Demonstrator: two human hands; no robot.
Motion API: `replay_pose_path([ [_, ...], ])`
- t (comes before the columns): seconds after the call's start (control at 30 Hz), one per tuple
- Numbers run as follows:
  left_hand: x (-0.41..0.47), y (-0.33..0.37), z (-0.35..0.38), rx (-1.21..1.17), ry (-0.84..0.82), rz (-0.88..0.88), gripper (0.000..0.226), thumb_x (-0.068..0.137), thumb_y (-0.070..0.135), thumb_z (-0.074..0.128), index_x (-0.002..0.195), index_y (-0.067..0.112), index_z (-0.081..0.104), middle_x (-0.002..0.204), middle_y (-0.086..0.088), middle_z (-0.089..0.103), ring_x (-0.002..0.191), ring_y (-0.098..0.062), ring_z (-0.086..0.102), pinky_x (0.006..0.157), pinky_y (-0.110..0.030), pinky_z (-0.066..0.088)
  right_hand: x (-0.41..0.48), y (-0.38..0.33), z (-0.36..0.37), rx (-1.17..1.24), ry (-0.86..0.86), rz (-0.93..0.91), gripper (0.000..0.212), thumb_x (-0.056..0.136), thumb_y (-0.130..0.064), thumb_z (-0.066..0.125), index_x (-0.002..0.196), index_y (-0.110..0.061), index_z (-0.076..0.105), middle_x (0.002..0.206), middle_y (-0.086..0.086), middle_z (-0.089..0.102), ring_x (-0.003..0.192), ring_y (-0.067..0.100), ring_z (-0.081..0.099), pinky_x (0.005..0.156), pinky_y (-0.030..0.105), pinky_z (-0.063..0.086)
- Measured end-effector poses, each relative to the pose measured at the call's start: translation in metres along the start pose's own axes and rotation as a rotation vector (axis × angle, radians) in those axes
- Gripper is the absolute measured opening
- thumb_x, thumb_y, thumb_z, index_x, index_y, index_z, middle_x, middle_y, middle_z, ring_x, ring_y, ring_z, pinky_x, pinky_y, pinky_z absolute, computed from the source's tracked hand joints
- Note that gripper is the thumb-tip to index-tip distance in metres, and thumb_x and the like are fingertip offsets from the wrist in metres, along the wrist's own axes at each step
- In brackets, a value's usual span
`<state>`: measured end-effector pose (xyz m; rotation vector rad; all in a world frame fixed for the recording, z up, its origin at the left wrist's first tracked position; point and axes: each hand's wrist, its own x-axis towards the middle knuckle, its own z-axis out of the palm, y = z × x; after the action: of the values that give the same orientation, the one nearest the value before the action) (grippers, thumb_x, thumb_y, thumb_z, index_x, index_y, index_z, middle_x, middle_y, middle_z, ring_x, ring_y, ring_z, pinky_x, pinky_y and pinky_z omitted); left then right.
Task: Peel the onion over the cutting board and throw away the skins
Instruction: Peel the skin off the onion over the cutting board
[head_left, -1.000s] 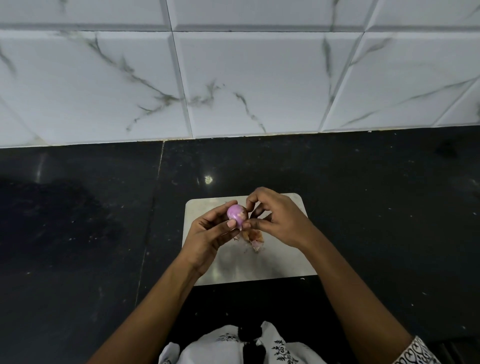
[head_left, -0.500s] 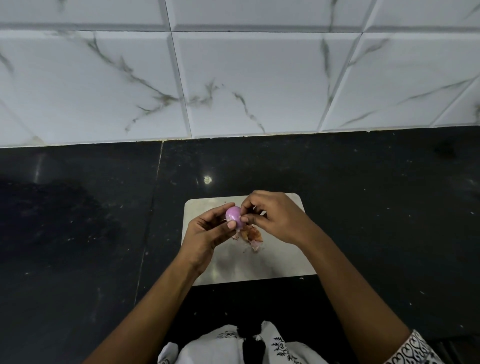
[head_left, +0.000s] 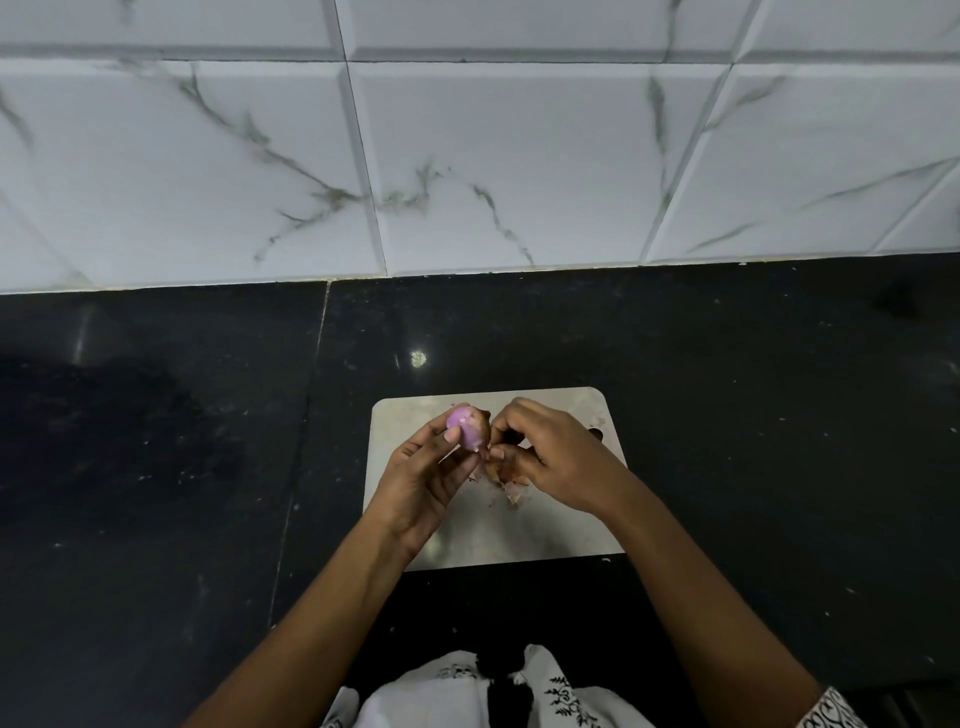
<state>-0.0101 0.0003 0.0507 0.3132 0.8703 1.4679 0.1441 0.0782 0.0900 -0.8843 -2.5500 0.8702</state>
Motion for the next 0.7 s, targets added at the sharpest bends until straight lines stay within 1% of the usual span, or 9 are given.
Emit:
replay_pose_path([
  [0.07, 0.0, 0.0, 0.0, -0.025, 0.007, 0.0, 0.033, 0.076, 0.014, 0.06, 0.108, 0.005, 0.065, 0.1, -0.01, 0.071, 0.083, -0.013, 0.07, 0.068, -0.02, 0.057, -0.001, 0.004, 0.003, -0.06, -0.01, 0.06, 0.006, 0.086, -0.013, 0.061, 0.09, -0.015, 0.057, 0.093, -0.003, 0.057, 0.084, 0.013, 0.057, 0.074, 0.026, 0.049],
  [0.13, 0.0, 0.0, -0.002, -0.059, 0.015, 0.0, 0.036, 0.073, 0.013, 0.065, 0.108, 0.006, 0.065, 0.103, -0.011, 0.071, 0.085, -0.015, 0.07, 0.068, -0.021, 0.057, -0.002, 0.008, 0.008, -0.071, 0.052, 0.132, 0.01, 0.085, -0.012, 0.063, 0.089, -0.017, 0.056, 0.091, -0.005, 0.058, 0.084, 0.012, 0.058, 0.071, 0.017, 0.046],
  [0.23, 0.002, -0.001, -0.007, -0.058, 0.045, -0.01, 0.06, 0.054, 0.019, 0.087, 0.11, 0.009, 0.066, 0.11, -0.013, 0.069, 0.091, -0.019, 0.07, 0.07, -0.023, 0.058, -0.004, 0.006, 0.011, 0.015, 0.186, 0.2, 0.014, 0.084, -0.008, 0.064, 0.09, -0.018, 0.056, 0.089, -0.008, 0.058, 0.08, 0.004, 0.056, 0.069, 0.011, 0.043],
  [0.33, 0.004, -0.005, -0.013, -0.067, 0.048, -0.003, 0.073, 0.034, 0.024, 0.095, 0.102, 0.015, 0.072, 0.11, -0.011, 0.07, 0.092, -0.02, 0.07, 0.071, -0.023, 0.057, -0.001, 0.004, 0.015, -0.037, -0.018, 0.2, 0.025, 0.086, -0.002, 0.059, 0.106, -0.016, 0.062, 0.109, 0.0, 0.061, 0.096, 0.011, 0.059, 0.083, 0.017, 0.045],
  [0.4, 0.002, -0.006, -0.013, -0.075, 0.032, 0.0, 0.069, 0.034, 0.025, 0.095, 0.099, 0.018, 0.075, 0.108, -0.01, 0.071, 0.09, -0.019, 0.071, 0.073, -0.023, 0.058, -0.001, 0.002, 0.016, -0.077, -0.056, 0.249, 0.028, 0.086, -0.007, 0.06, 0.111, -0.019, 0.057, 0.114, -0.001, 0.057, 0.098, 0.012, 0.059, 0.08, 0.017, 0.043],
  [0.5, 0.002, -0.006, -0.013, -0.076, 0.03, 0.01, 0.069, 0.033, 0.028, 0.096, 0.099, 0.021, 0.075, 0.104, -0.009, 0.072, 0.085, -0.016, 0.071, 0.073, -0.023, 0.058, -0.001, -0.001, 0.012, 0.012, 0.174, 0.344, 0.015, 0.084, -0.011, 0.063, 0.089, -0.019, 0.051, 0.08, -0.01, 0.051, 0.069, 0.003, 0.051, 0.059, 0.01, 0.037],
  [0.53, 0.001, -0.006, -0.013, -0.078, 0.034, 0.018, 0.07, 0.033, 0.028, 0.096, 0.099, 0.021, 0.075, 0.103, -0.009, 0.072, 0.085, -0.016, 0.071, 0.073, -0.023, 0.058, 0.0, -0.002, 0.01, 0.046, 0.195, 0.363, 0.015, 0.084, -0.008, 0.062, 0.085, -0.019, 0.051, 0.074, -0.012, 0.049, 0.066, 0.002, 0.05, 0.057, 0.01, 0.036],
  [0.63, 0.001, -0.005, -0.013, -0.082, 0.027, 0.044, 0.069, 0.033, 0.023, 0.097, 0.099, 0.02, 0.075, 0.106, -0.01, 0.071, 0.087, -0.018, 0.071, 0.071, -0.023, 0.058, 0.002, -0.005, 0.01, 0.084, -0.015, 0.372, 0.019, 0.084, -0.01, 0.062, 0.101, -0.019, 0.06, 0.096, -0.009, 0.054, 0.084, 0.004, 0.057, 0.07, 0.014, 0.042],
  [0.7, 0.001, -0.004, -0.011, -0.06, 0.025, 0.066, 0.068, 0.033, 0.022, 0.096, 0.098, 0.02, 0.076, 0.107, -0.008, 0.072, 0.087, -0.018, 0.071, 0.07, -0.023, 0.057, 0.002, -0.004, 0.012, 0.077, -0.029, 0.385, 0.023, 0.085, -0.017, 0.064, 0.108, -0.018, 0.063, 0.108, -0.005, 0.057, 0.087, 0.007, 0.058, 0.072, 0.013, 0.043],
])
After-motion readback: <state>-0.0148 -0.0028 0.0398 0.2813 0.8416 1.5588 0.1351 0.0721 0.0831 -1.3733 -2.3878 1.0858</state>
